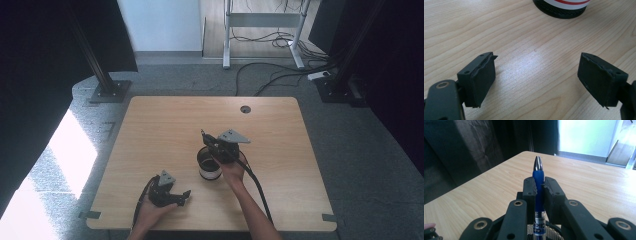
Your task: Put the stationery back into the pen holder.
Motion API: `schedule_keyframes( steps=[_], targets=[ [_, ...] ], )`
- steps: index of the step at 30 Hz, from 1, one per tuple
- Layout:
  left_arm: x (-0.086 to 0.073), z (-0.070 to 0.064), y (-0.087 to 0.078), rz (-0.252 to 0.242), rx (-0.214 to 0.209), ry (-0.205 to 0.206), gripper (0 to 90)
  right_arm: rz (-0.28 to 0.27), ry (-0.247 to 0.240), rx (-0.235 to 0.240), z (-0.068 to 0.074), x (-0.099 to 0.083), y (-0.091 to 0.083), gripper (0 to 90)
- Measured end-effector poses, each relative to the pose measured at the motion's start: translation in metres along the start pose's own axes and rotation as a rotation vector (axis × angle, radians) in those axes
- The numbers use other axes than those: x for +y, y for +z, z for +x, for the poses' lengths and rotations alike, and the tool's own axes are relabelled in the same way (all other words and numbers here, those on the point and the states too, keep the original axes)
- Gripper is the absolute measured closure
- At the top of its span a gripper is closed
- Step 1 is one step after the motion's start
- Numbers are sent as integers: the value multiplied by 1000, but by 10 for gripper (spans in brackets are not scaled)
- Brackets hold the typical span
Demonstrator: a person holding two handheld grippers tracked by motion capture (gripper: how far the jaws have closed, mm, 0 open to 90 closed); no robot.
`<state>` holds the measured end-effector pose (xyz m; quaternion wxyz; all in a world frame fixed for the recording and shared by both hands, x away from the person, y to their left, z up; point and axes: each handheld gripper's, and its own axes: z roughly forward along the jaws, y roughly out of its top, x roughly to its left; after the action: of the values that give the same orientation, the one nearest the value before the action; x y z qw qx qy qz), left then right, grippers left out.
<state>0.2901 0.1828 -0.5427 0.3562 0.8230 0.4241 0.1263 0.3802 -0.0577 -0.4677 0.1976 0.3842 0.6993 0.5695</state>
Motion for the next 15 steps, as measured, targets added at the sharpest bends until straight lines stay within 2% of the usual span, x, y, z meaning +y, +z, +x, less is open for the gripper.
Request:
schedule_keyframes(
  steps=[15],
  targets=[
    [0, -2, 2, 11, -2, 5, 152, 24, -9, -5, -1, -16, -10, 779]
  ],
)
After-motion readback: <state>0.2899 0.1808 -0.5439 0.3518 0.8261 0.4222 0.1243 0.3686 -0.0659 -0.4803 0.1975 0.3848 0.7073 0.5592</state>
